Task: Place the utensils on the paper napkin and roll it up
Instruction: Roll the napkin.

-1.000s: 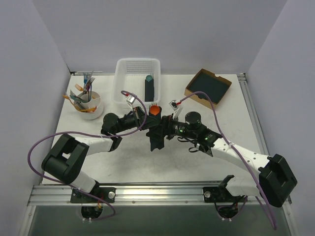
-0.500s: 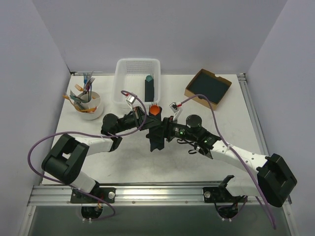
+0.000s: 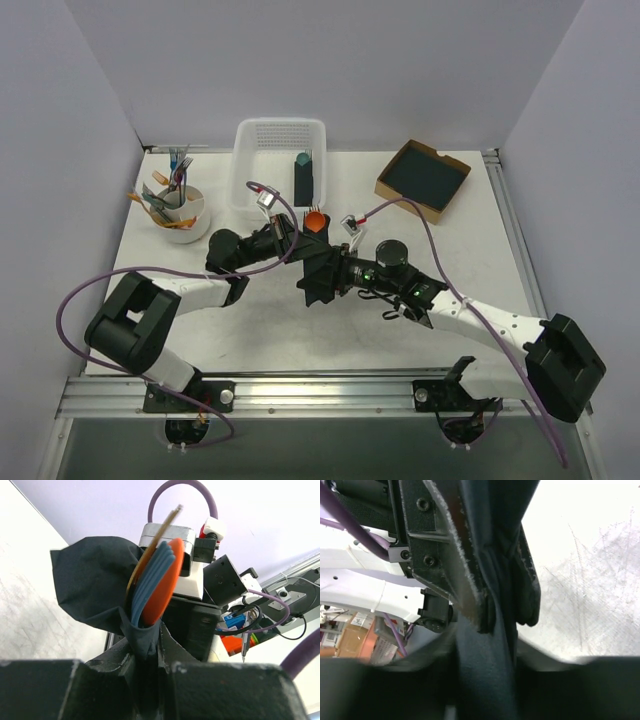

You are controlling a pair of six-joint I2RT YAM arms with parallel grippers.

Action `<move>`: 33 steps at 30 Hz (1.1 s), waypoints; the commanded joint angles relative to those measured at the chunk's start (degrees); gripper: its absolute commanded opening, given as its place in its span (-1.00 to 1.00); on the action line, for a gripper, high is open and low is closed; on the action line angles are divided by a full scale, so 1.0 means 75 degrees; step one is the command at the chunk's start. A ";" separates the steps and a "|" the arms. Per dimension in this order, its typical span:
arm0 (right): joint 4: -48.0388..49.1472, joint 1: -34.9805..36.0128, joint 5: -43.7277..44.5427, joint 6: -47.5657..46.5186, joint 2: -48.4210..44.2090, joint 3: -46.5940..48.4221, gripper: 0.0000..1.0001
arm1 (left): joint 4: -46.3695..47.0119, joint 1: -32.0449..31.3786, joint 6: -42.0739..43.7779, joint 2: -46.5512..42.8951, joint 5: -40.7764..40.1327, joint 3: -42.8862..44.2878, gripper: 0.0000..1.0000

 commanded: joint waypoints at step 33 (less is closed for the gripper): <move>-0.0254 0.0418 0.0143 -0.0496 -0.0705 -0.0320 -0.91 | 0.0640 0.0147 -0.0281 0.0354 0.0039 0.0653 -0.89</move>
